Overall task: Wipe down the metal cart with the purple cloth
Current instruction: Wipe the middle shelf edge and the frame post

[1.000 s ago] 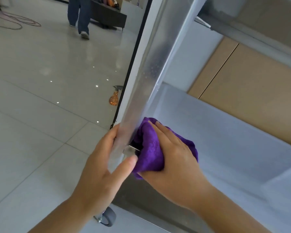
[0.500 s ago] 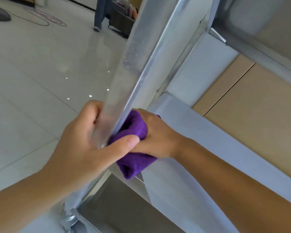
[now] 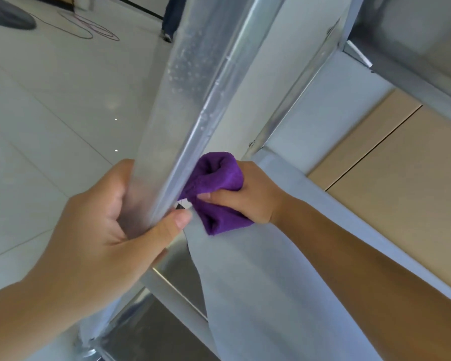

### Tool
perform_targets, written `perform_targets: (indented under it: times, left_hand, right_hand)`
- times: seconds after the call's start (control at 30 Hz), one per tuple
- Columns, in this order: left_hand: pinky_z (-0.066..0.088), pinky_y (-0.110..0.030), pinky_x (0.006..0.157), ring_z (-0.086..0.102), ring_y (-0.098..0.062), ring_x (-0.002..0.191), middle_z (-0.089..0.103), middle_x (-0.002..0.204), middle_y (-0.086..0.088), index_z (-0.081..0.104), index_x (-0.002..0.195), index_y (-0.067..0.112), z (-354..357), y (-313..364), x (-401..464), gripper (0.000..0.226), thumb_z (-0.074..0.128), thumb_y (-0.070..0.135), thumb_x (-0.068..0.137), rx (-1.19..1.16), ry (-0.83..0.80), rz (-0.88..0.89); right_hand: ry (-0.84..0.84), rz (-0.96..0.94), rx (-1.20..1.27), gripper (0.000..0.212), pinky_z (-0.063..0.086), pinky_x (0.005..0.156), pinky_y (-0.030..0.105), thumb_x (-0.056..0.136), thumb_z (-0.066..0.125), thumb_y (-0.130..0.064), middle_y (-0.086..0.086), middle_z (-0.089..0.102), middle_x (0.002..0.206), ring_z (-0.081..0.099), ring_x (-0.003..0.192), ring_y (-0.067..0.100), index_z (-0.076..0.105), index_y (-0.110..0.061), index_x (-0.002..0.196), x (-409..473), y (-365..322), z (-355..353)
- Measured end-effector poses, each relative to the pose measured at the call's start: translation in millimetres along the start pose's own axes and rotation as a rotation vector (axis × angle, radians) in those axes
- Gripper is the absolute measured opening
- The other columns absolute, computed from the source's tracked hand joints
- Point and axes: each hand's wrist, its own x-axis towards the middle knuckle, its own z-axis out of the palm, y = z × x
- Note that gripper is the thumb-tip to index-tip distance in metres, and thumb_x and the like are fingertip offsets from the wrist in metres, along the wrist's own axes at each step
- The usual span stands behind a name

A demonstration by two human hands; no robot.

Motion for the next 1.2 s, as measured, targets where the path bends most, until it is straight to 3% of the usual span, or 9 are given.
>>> perform_targets:
  times: [0.1, 0.2, 0.37, 0.5, 0.67, 0.83, 0.97, 1.07, 1.2]
  left_hand:
    - [0.052, -0.039, 0.039, 0.063, -0.028, 0.051, 0.062, 0.061, -0.002, 0.057, 0.079, 0.038, -1, -1, -1, 0.033, 0.066, 0.059, 0.056, 0.055, -0.008, 0.005]
    - [0.054, -0.046, 0.046, 0.062, -0.034, 0.054, 0.060, 0.062, -0.002, 0.058, 0.084, 0.041, -1, -2, -3, 0.046, 0.064, 0.075, 0.054, 0.039, -0.023, -0.019]
    - [0.055, -0.049, 0.049, 0.063, -0.031, 0.056, 0.060, 0.065, -0.001, 0.058, 0.085, 0.044, 1, -3, -5, 0.049, 0.060, 0.080, 0.053, 0.057, -0.014, -0.020]
    - [0.054, -0.047, 0.046, 0.059, -0.037, 0.053, 0.054, 0.060, -0.005, 0.056, 0.085, 0.041, 4, -5, -6, 0.052, 0.058, 0.082, 0.054, 0.082, 0.009, -0.028]
    - [0.048, -0.033, 0.033, 0.056, -0.027, 0.041, 0.055, 0.058, -0.005, 0.052, 0.084, 0.041, 3, -1, -3, 0.045, 0.055, 0.080, 0.060, 0.175, 0.033, 0.019]
    - [0.043, -0.030, 0.029, 0.055, -0.022, 0.040, 0.057, 0.063, -0.006, 0.047, 0.086, 0.041, 4, 2, -3, 0.056, 0.042, 0.089, 0.059, 0.186, 0.041, 0.008]
    - [0.037, -0.030, 0.027, 0.056, -0.010, 0.036, 0.063, 0.070, 0.006, 0.042, 0.082, 0.056, 5, 3, -2, 0.026, 0.054, 0.071, 0.065, 0.165, 0.025, 0.075]
    - [0.038, -0.033, 0.030, 0.055, -0.014, 0.037, 0.061, 0.068, 0.004, 0.039, 0.081, 0.061, 6, 5, -3, 0.017, 0.051, 0.059, 0.068, 0.165, 0.003, 0.112]
    - [0.040, -0.035, 0.035, 0.054, -0.018, 0.040, 0.057, 0.070, -0.003, 0.038, 0.085, 0.062, 5, -2, -2, 0.019, 0.050, 0.058, 0.072, 0.152, -0.045, 0.146]
  right_hand:
    - [0.015, 0.057, -0.017, 0.013, 0.049, 0.079, 0.021, 0.078, 0.071, -0.039, -0.016, 0.063, 0.087, 0.062, 0.085, 0.005, 0.058, -0.041, 0.081, 10, 14, -9]
    - [0.027, 0.119, -0.082, 0.009, 0.048, 0.081, 0.022, 0.079, 0.068, -0.046, -0.016, 0.064, 0.089, 0.062, 0.088, 0.006, 0.060, -0.042, 0.082, 24, 29, -20]
    - [-0.013, 0.226, -0.269, 0.043, 0.049, 0.086, 0.029, 0.074, 0.057, -0.067, -0.005, 0.068, 0.096, 0.063, 0.093, 0.014, 0.067, -0.030, 0.094, 55, 55, -44]
    - [-0.107, 0.329, -0.377, 0.057, 0.045, 0.094, 0.031, 0.059, 0.049, -0.080, -0.012, 0.068, 0.096, 0.062, 0.094, 0.011, 0.067, -0.036, 0.090, 79, 74, -60]
    - [-0.061, 0.398, -0.400, 0.041, 0.050, 0.086, 0.033, 0.067, 0.056, -0.064, -0.003, 0.068, 0.096, 0.062, 0.093, 0.018, 0.067, -0.033, 0.091, 91, 87, -72]
    - [-0.020, 0.400, -0.383, 0.043, 0.043, 0.073, 0.028, 0.080, 0.056, -0.055, 0.003, 0.062, 0.090, 0.059, 0.087, 0.020, 0.066, -0.016, 0.095, 86, 81, -66]
    - [0.008, 0.350, -0.358, 0.055, 0.049, 0.082, 0.031, 0.072, 0.052, -0.067, 0.003, 0.067, 0.094, 0.062, 0.088, 0.019, 0.068, -0.020, 0.095, 74, 66, -48]
    - [0.034, 0.308, -0.324, 0.071, 0.049, 0.084, 0.036, 0.059, 0.047, -0.073, 0.006, 0.068, 0.093, 0.063, 0.088, 0.022, 0.068, -0.015, 0.094, 56, 43, -30]
    - [0.091, 0.225, -0.252, 0.043, 0.046, 0.072, 0.034, 0.082, 0.058, -0.053, 0.003, 0.061, 0.069, 0.058, 0.072, 0.021, 0.062, -0.012, 0.072, 28, 10, -6]
